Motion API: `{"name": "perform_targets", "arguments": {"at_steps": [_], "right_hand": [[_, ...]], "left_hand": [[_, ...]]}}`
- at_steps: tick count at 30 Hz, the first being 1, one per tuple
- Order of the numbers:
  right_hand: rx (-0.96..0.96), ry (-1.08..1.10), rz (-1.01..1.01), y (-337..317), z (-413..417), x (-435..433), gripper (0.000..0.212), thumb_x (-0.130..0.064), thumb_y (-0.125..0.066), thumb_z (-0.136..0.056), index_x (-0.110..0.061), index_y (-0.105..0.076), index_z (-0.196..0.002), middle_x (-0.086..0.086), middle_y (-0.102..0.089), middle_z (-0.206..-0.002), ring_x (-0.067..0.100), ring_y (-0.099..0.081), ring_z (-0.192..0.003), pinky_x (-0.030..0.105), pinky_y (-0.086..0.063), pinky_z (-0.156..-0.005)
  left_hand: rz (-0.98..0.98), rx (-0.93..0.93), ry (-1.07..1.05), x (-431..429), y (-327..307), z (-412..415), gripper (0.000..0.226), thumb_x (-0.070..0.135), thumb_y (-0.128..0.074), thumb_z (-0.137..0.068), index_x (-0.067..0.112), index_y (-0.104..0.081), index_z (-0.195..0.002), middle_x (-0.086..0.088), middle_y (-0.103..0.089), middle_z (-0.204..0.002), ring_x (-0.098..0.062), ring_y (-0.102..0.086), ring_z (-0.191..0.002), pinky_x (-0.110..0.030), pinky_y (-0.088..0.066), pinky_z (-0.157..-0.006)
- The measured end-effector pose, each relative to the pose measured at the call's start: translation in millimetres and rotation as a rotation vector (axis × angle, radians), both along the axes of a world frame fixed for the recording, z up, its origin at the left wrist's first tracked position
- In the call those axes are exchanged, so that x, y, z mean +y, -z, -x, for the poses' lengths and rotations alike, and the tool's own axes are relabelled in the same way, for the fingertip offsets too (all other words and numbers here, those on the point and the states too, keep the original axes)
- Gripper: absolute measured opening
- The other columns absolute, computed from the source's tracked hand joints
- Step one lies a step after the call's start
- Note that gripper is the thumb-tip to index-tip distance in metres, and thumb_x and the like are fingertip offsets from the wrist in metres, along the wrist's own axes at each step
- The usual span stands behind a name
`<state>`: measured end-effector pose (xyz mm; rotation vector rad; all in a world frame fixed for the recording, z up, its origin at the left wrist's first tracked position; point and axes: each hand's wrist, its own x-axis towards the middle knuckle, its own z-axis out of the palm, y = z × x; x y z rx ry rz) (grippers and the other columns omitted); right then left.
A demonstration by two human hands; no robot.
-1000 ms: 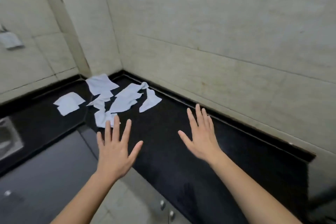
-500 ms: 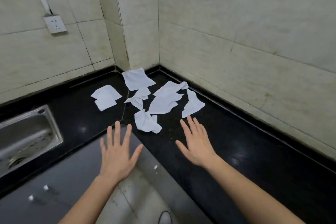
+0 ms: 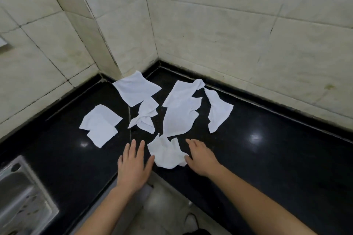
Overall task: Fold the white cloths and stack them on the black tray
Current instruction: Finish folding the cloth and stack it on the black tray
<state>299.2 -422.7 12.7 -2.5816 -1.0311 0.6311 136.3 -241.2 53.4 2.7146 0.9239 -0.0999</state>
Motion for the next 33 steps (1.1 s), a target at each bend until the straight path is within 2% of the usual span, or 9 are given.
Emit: {"name": "perform_targets", "arguments": {"at_steps": [7, 10, 14, 17, 20, 23, 27, 30, 33], "right_hand": [[0.125, 0.082, 0.059, 28, -4, 30, 0.062, -0.029, -0.045, -0.103, -0.015, -0.019, -0.157, 0.008, -0.037, -0.153, 0.028, -0.04, -0.135, 0.041, -0.04, -0.108], [0.181, 0.151, 0.122, 40, -2, 35, 0.059, -0.033, -0.044, -0.103, -0.016, -0.025, -0.156, 0.009, -0.044, -0.145, 0.03, -0.046, -0.129, 0.04, -0.043, -0.103], [0.186, 0.334, 0.177, 48, 6, 37, 0.03, -0.032, -0.049, -0.099, -0.018, -0.063, -0.122, 0.007, -0.054, -0.123, 0.028, -0.057, -0.111, 0.037, -0.051, -0.09], [0.218, 0.542, 0.145, 39, 10, 39, 0.021, -0.029, -0.05, -0.095, -0.022, -0.067, -0.106, 0.002, -0.055, -0.115, 0.025, -0.059, -0.104, 0.032, -0.048, -0.084], [0.232, 0.708, 0.045, 20, 10, 38, 0.017, -0.033, -0.05, -0.094, -0.023, -0.06, -0.101, -0.002, -0.057, -0.106, 0.022, -0.06, -0.097, 0.033, -0.047, -0.081], [0.202, 0.904, -0.083, -5, 12, 31, 0.011, -0.033, -0.051, -0.096, -0.023, -0.054, -0.098, -0.005, -0.064, -0.091, 0.018, -0.063, -0.085, 0.036, -0.051, -0.075], [0.114, 1.002, -0.126, -34, 22, 8, 0.012, -0.028, -0.055, -0.099, -0.023, -0.062, -0.108, -0.008, -0.068, -0.1, 0.015, -0.066, -0.096, 0.031, -0.052, -0.084], [0.008, 0.991, -0.062, -56, 29, -15, 0.024, -0.027, -0.055, -0.1, -0.022, -0.068, -0.12, -0.005, -0.07, -0.115, 0.014, -0.064, -0.107, 0.029, -0.05, -0.092], [-0.112, 0.98, -0.024, -79, 20, -34, 0.021, -0.025, -0.055, -0.1, -0.021, -0.071, -0.113, 0.001, -0.069, -0.108, 0.018, -0.065, -0.1, 0.027, -0.048, -0.086]], "left_hand": [[0.282, -0.037, -0.034, 46, 33, -71, 0.076, 0.059, -0.05, -0.091, 0.015, -0.035, -0.15, -0.011, -0.042, -0.152, -0.032, -0.036, -0.14, -0.054, -0.037, -0.108], [0.379, 0.039, -0.102, 55, 50, -102, 0.077, 0.059, -0.055, -0.09, 0.018, -0.034, -0.151, -0.008, -0.048, -0.148, -0.033, -0.041, -0.137, -0.055, -0.035, -0.109], [0.429, 0.185, -0.062, 73, 70, -131, 0.073, 0.042, -0.063, -0.09, 0.02, -0.029, -0.151, -0.007, -0.057, -0.138, -0.031, -0.05, -0.129, -0.05, -0.034, -0.11], [0.527, 0.219, 0.025, 91, 74, -146, 0.06, 0.024, -0.062, -0.09, 0.015, -0.041, -0.145, -0.01, -0.059, -0.134, -0.03, -0.055, -0.122, -0.04, -0.042, -0.102], [0.656, 0.107, 0.125, 102, 60, -158, 0.043, 0.016, -0.06, -0.091, 0.01, -0.056, -0.133, -0.006, -0.06, -0.129, -0.026, -0.056, -0.119, -0.033, -0.043, -0.096], [0.738, -0.016, 0.259, 114, 43, -173, 0.021, 0.012, -0.058, -0.093, 0.019, -0.067, -0.111, 0.001, -0.058, -0.106, -0.02, -0.055, -0.104, -0.029, -0.041, -0.091], [0.862, -0.124, 0.32, 110, 24, -192, 0.011, 0.017, -0.071, -0.088, 0.024, -0.072, -0.097, 0.007, -0.069, -0.096, -0.017, -0.065, -0.097, -0.036, -0.053, -0.089], [0.862, -0.164, 0.438, 94, 7, -201, 0.009, 0.021, -0.074, -0.087, 0.022, -0.072, -0.096, 0.009, -0.067, -0.093, -0.009, -0.063, -0.089, -0.017, -0.046, -0.074], [0.808, -0.217, 0.544, 76, -15, -214, 0.014, 0.025, -0.072, -0.089, 0.022, -0.071, -0.103, 0.01, -0.064, -0.093, -0.009, -0.063, -0.077, -0.014, -0.043, -0.069]]}}
